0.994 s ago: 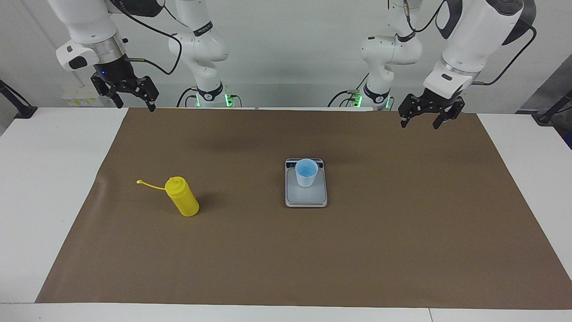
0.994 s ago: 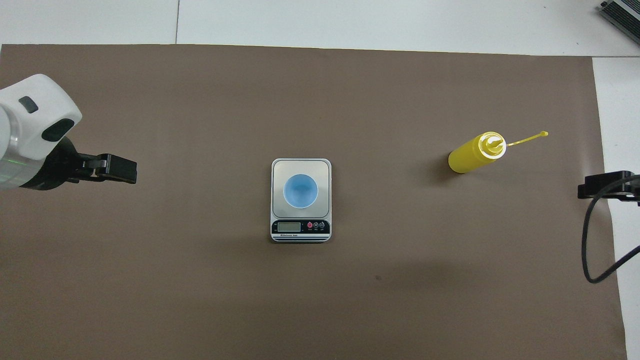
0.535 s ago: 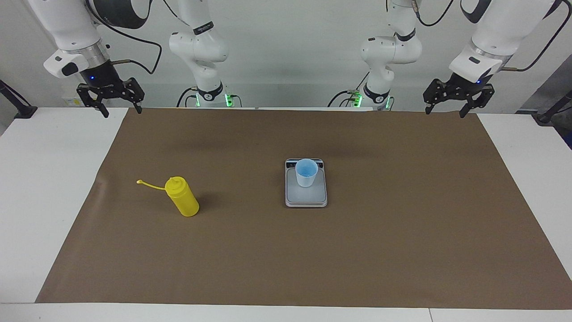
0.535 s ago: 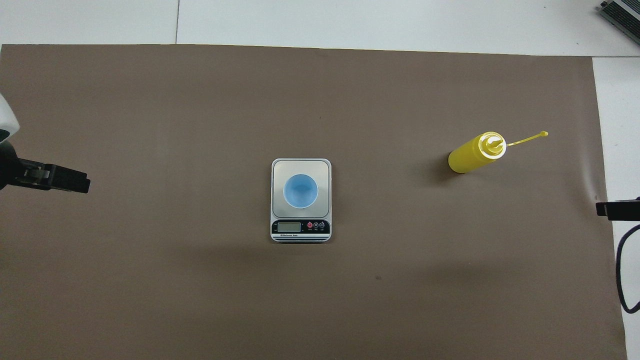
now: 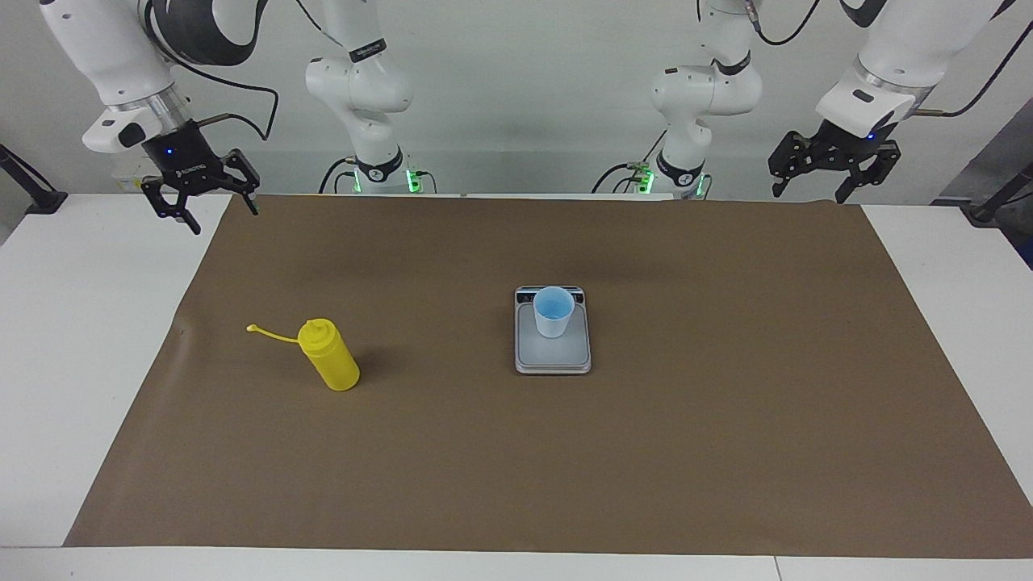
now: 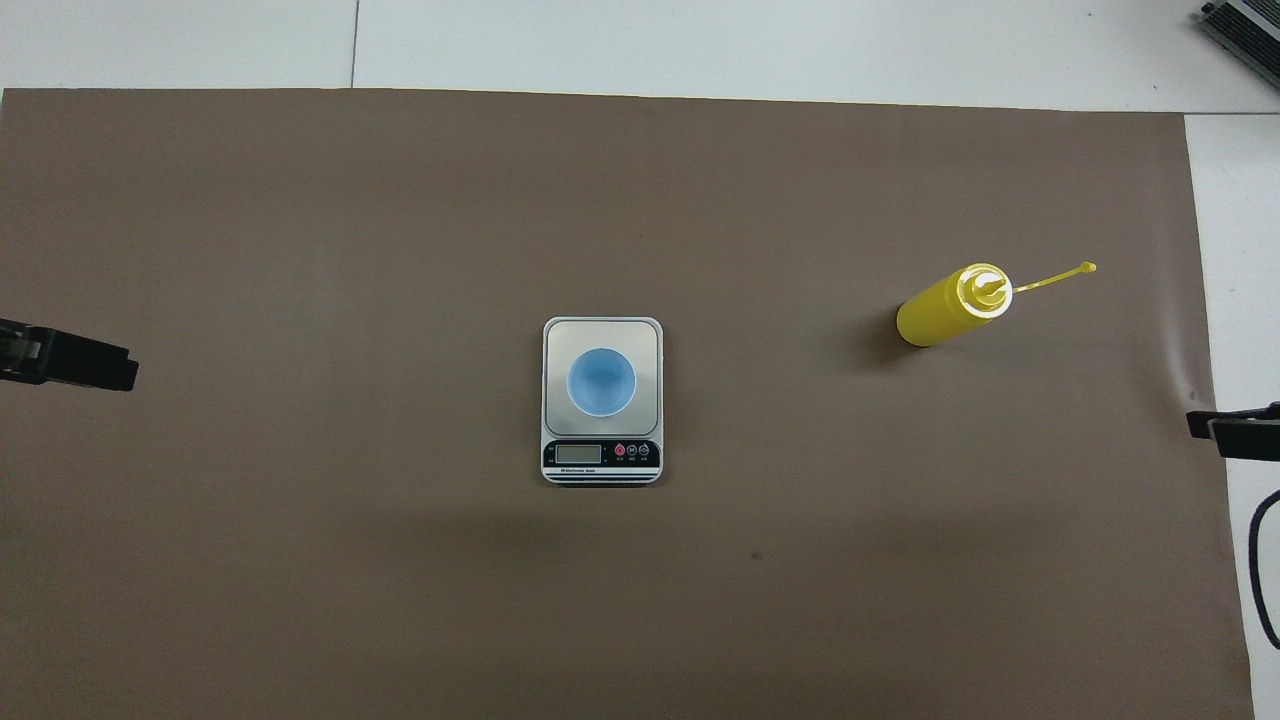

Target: Pour seasoning into cup on scale with both arms

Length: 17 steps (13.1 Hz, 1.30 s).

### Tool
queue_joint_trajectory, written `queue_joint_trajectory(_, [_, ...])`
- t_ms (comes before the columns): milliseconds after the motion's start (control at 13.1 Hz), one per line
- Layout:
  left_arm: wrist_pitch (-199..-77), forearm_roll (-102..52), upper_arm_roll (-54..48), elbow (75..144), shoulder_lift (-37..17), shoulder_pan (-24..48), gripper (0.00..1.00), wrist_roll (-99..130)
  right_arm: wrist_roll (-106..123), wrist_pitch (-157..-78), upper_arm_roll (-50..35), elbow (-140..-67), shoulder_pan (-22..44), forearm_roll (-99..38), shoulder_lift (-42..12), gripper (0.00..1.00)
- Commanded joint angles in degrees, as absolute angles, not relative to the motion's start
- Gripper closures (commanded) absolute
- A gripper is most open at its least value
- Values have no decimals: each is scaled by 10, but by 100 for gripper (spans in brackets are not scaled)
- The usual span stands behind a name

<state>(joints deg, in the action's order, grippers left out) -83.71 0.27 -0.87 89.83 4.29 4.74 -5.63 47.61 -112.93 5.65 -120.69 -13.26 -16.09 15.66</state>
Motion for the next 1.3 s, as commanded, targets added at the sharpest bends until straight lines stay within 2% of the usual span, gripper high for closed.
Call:
queue_joint_trajectory(0, [-852, 9, -18, 904, 48, 31, 0, -61, 570, -1182, 62, -1269, -142, -221, 186, 0])
queue_joint_trajectory(153, [-845, 8, -59, 898, 46, -3, 0, -62, 612, -1204, 62, -1295, -142, -279, 189, 0])
queue_joint_trajectory(611, [-831, 9, -46, 921, 59, -6, 0, -64, 786, -1252, 63, -1361, -162, -431, 178, 0])
queue_joint_trajectory(1223, [-836, 9, -50, 926, 63, -4, 0, -62, 1043, -1236, 63, -1380, -207, -603, 88, 0])
